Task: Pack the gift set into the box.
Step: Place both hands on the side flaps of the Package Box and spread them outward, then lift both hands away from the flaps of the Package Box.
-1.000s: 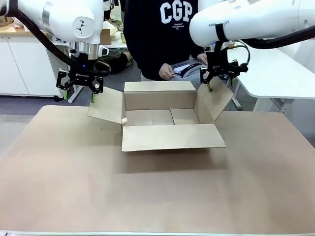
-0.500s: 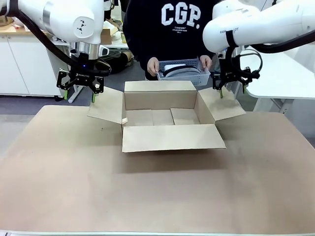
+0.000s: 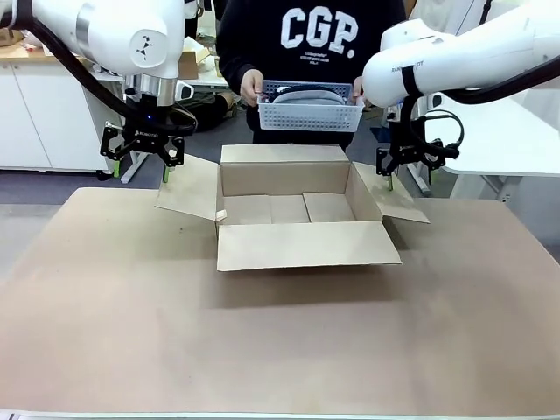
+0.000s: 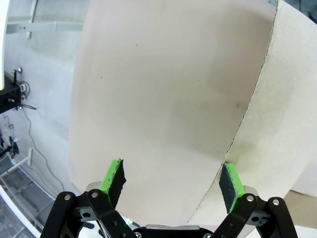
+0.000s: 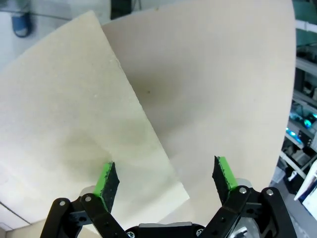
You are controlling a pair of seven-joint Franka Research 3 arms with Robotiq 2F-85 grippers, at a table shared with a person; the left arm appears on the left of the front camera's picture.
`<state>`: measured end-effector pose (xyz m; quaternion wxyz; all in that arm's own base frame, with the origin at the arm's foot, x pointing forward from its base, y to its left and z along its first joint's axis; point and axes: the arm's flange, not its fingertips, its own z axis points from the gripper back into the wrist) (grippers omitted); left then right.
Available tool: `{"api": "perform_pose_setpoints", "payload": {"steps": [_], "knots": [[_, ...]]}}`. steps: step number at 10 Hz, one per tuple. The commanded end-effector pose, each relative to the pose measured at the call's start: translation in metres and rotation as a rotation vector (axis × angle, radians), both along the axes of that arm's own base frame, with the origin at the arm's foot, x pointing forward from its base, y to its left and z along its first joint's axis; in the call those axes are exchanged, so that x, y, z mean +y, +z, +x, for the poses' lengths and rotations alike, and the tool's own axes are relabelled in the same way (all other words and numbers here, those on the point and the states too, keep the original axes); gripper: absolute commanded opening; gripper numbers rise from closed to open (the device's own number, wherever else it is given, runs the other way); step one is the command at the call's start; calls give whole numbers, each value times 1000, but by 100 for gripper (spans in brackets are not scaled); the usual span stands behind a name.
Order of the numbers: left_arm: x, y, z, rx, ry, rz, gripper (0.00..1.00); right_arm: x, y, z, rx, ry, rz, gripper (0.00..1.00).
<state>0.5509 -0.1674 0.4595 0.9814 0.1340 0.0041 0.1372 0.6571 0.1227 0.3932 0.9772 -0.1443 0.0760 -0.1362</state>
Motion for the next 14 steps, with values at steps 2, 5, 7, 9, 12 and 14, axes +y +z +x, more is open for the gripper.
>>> {"api": "perform_pose_setpoints", "payload": {"steps": [2,5,7,9,12,14], "knots": [[2,1,-1,-3,1,15,100,-3,1,4,-10,5,-22,100],[2,1,-1,-3,1,15,100,-3,1,4,-10,5,-22,100],[2,1,-1,-3,1,15,100,-3,1,4,-10,5,-22,100],[2,1,-1,-3,1,15,100,-3,1,4,-10,5,-22,100],[2,1,-1,-3,1,15,100,-3,1,4,-10,5,-22,100],[2,1,-1,-3,1,15,100,-3,1,4,-10,5,-22,100]]}}
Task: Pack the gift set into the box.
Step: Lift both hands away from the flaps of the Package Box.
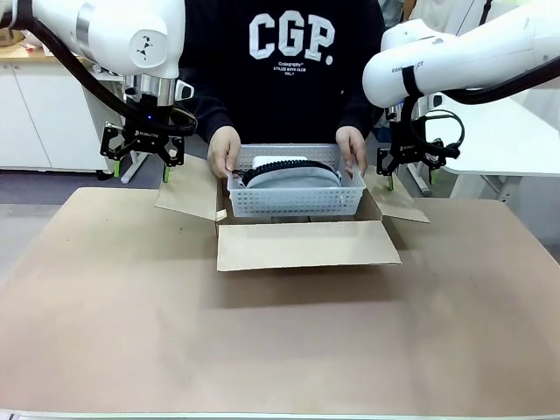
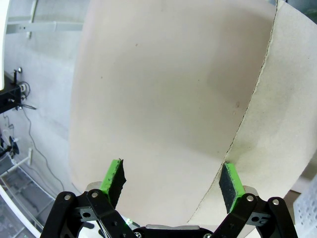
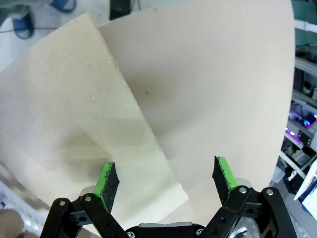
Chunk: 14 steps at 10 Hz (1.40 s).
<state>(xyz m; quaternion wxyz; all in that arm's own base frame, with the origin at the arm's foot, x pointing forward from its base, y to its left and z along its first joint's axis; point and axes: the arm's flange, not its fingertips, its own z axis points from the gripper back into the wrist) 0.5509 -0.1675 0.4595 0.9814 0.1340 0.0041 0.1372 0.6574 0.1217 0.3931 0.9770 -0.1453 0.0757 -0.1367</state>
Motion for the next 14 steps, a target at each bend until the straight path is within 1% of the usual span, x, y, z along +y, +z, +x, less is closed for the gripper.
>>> {"api": "perform_pose_setpoints", "payload": {"steps": [1,14], "knots": [[2,1,-1,-3,1,15,100,-2,1,4,-10,6,-20,100],[2,1,-1,-3,1,15,100,-2,1,4,-10,6,-20,100]]}}
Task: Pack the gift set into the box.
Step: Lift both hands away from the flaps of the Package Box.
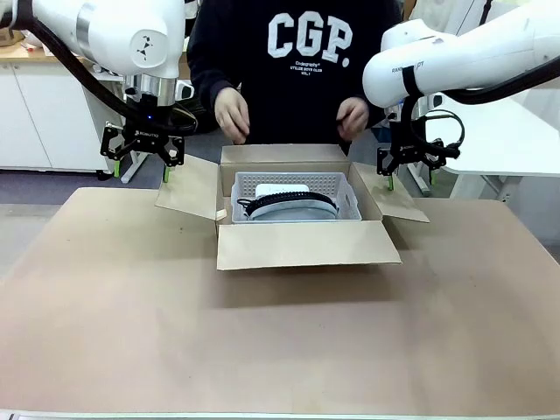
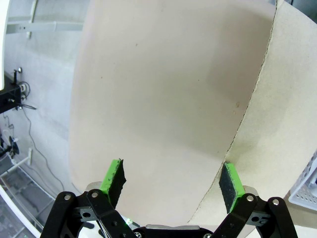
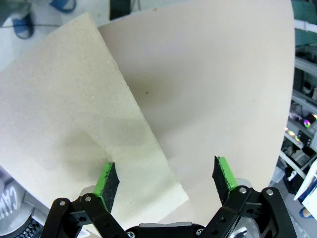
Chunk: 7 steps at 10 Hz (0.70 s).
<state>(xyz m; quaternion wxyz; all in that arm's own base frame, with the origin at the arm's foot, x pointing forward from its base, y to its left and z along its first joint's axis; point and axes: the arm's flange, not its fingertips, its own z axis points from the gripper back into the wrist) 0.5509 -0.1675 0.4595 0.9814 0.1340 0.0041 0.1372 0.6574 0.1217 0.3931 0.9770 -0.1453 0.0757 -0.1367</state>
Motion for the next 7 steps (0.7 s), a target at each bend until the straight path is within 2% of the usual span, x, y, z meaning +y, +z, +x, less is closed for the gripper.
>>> {"api": "perform_pose_setpoints", "payload": {"steps": [1,7], "knots": [[2,1,-1,-3,1,15,100,-2,1,4,-10,6,-20,100],[2,1,-1,-3,1,15,100,-2,1,4,-10,6,-20,100]]}}
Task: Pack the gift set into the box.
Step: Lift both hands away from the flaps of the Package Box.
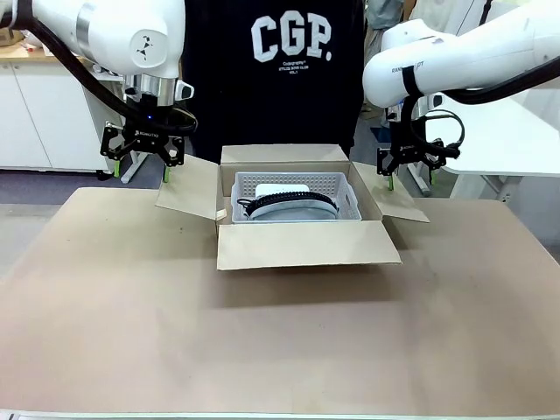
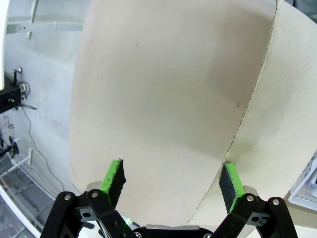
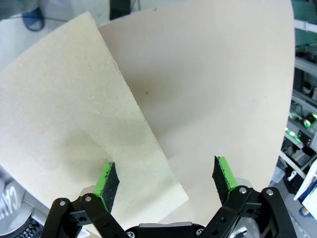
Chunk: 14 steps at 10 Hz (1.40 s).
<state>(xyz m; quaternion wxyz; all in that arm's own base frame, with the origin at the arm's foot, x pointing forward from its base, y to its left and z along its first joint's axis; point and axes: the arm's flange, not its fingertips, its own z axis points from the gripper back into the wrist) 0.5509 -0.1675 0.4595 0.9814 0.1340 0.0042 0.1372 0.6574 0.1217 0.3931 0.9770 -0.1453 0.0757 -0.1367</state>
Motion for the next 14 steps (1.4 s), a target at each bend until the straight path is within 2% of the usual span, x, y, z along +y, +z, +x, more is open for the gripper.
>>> {"api": "perform_pose_setpoints", "payload": {"steps": [1,8,9,10,11,12,13,14], "knots": [[2,1,-1,-3,1,15,100,-2,1,4,-10,6,-20,100],[0,0,0,0,0,0,100,0,0,0,0,0,0,100],[-2,27,-3,-6,-6,-50,100,-21,25,3,30,-9,82,100],[-1,76,-21,-32,-26,-196,100,-60,64,-5,70,-17,165,100],[3,116,-49,-83,-87,-338,100,-98,97,-22,151,-27,278,100],[11,142,-77,-98,-167,-508,100,-133,121,-41,214,-47,393,100],[23,155,-98,-40,-274,-731,100,-163,137,-58,309,-33,555,100],[39,160,-111,-9,-354,-950,100,-193,148,-72,363,-33,778,100]]}}
